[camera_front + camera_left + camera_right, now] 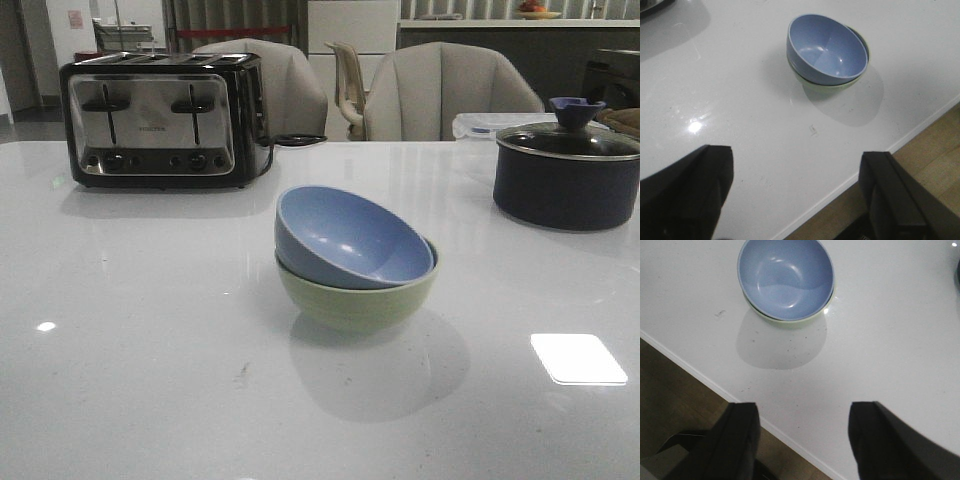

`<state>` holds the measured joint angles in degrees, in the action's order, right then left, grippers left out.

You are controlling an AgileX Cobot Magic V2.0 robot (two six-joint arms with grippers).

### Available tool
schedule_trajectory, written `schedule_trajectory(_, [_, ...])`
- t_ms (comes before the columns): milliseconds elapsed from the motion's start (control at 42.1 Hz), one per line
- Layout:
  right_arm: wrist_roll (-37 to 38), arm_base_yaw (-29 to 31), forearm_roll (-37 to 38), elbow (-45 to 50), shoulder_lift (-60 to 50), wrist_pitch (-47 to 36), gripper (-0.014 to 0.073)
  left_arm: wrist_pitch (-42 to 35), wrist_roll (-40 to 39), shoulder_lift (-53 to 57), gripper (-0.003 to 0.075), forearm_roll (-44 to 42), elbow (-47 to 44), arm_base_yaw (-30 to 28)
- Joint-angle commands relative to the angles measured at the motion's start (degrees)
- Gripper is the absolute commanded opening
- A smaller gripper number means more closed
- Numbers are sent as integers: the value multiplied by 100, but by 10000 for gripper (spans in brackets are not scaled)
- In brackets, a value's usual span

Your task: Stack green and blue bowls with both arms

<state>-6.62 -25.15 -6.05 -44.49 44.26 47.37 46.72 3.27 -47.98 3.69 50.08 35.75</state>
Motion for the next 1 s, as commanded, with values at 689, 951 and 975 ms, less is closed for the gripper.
schedule_trajectory(689, [-56, 4, 43, -165, -40, -348, 41, -333, -112, 1388, 106, -369, -864, 34])
schedule_trajectory(951, [-56, 4, 43, -165, -40, -348, 41, -304, -327, 1388, 100, -369, -864, 34])
schedule_trajectory(975, [-56, 4, 43, -165, -40, -348, 41, -304, -327, 1388, 100, -369, -864, 34])
